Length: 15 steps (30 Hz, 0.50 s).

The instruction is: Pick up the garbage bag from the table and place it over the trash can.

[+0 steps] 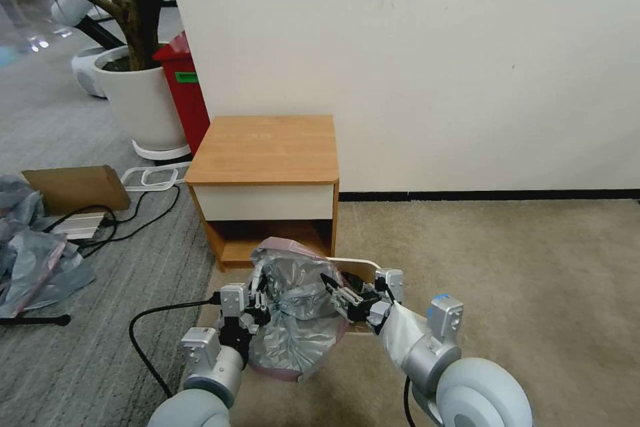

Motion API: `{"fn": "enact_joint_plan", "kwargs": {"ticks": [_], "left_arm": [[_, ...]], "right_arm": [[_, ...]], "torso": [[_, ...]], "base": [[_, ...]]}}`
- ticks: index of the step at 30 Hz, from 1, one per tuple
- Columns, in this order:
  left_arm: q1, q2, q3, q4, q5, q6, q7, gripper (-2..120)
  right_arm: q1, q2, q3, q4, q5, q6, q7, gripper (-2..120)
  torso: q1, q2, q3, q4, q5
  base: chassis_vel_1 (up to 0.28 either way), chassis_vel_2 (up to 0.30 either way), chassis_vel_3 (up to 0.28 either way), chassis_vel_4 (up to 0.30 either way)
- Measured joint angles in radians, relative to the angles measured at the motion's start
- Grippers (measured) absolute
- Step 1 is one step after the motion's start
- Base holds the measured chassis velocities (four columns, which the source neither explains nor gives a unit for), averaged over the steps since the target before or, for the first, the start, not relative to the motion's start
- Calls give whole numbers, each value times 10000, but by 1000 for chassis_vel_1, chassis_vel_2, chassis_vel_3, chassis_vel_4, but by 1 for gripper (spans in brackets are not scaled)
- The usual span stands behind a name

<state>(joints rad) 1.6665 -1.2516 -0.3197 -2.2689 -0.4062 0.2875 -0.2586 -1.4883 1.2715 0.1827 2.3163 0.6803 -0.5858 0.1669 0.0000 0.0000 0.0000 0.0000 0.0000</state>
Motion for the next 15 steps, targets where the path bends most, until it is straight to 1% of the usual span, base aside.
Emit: {"fn": "enact_joint_plan", "kwargs": {"ticks": [1,3,4,5,8,9,10,15], "left_arm": [[0,0,0,0,0,0,0,3],[-1,-17,-28,-2,-6,-30,78,3],[-2,-18,-42,-2,-6,-39,112,3],[-2,-18,-42,-2,-6,-39,112,3],[-2,11,-100,13,-20,-64,185,3],[-6,27,-106,17,-39,-64,209,3],[-16,35,-113,27,-58,-69,226,3],[-44,45,-131,44,-101,-90,314,3]], "right_arm": [[0,0,0,0,0,0,0,67],[84,34,-20,-80,63,0,41,77],[109,44,-15,-91,84,0,66,80],[109,44,-15,-91,84,0,66,80],[132,36,90,-68,286,-4,275,95],[148,17,117,-63,428,-16,315,97],[172,-4,123,-72,569,-37,343,99],[286,19,89,-136,1121,-153,502,100]], "torso": [[0,0,0,0,0],[0,0,0,0,0],[0,0,0,0,0],[0,0,0,0,0],[0,0,0,0,0],[0,0,0,0,0],[0,1,0,0,0],[0,0,0,0,0]], "base": [[0,0,0,0],[0,0,0,0],[0,0,0,0],[0,0,0,0],[0,0,0,0],[0,0,0,0],[0,0,0,0],[0,0,0,0]]}}
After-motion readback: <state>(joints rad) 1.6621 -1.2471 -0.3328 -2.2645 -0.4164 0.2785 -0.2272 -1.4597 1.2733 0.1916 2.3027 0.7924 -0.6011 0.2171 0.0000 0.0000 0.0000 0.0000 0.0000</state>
